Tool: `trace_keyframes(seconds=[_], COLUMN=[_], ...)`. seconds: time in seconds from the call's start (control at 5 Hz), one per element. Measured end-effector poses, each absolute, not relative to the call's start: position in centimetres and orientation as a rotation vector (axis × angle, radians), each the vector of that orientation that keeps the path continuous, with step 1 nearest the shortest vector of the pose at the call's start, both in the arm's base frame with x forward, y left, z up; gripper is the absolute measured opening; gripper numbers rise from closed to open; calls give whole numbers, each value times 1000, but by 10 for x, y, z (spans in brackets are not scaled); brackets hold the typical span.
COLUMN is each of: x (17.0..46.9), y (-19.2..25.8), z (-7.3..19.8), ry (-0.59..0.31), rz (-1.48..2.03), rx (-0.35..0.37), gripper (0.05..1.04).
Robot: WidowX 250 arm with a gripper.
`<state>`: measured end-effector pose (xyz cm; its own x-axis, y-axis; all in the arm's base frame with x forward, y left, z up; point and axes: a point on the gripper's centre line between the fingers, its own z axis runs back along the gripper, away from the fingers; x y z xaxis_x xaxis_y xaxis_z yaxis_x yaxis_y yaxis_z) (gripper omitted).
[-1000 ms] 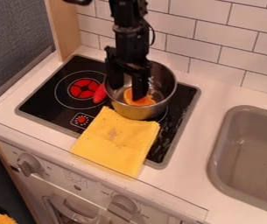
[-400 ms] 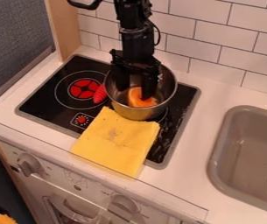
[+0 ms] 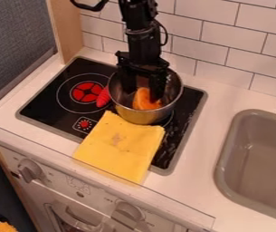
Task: Removed the orange to the pan
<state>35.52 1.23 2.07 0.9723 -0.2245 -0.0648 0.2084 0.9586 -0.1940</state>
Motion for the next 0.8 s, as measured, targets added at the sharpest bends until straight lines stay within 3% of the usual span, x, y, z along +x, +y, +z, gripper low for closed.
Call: trace_keyframes(seconds=[0.2,0.6,0.8], x=[352,353,352], y=[-2,-6,-6], z=[11,12,12], ry=[126,117,111], rz=[-258,-272,-274], rx=[-212,-221,-223], gripper=[998,998,931])
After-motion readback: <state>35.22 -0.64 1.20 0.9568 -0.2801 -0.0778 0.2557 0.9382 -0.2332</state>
